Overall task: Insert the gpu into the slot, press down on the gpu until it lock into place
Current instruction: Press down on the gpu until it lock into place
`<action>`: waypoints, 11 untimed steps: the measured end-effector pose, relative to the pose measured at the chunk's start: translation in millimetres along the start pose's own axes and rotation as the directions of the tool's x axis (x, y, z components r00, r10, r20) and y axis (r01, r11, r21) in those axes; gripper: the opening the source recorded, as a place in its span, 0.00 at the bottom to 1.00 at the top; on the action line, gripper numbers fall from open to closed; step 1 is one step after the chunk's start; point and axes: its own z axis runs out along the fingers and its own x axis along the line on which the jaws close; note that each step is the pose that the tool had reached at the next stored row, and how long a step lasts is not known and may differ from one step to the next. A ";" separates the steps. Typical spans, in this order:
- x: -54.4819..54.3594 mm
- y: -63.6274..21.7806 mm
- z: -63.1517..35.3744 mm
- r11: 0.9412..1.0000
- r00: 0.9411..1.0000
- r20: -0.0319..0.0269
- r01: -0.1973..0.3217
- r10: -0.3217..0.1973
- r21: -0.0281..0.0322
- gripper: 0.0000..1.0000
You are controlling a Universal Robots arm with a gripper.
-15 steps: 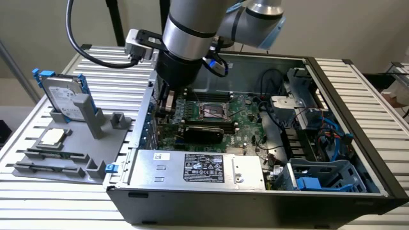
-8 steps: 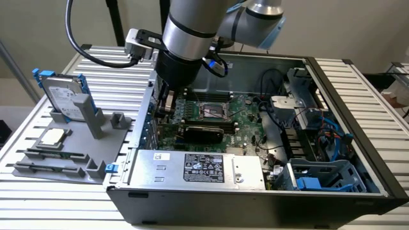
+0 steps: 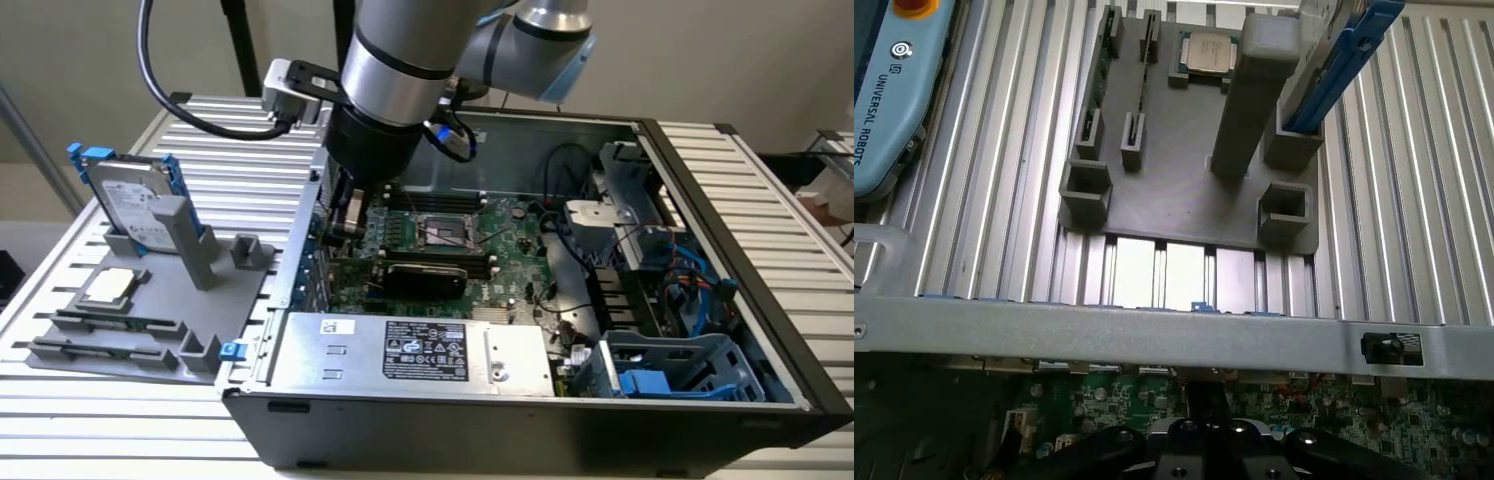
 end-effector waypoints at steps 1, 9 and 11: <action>0.0 -0.4 -0.3 1.000 1.000 -0.001 -0.001 0.001 -0.002 0.11; 0.6 -1.5 -0.7 1.000 1.000 -0.015 -0.005 0.005 -0.008 0.11; 0.9 -1.6 -0.6 1.000 1.000 -0.020 -0.007 0.007 -0.008 0.11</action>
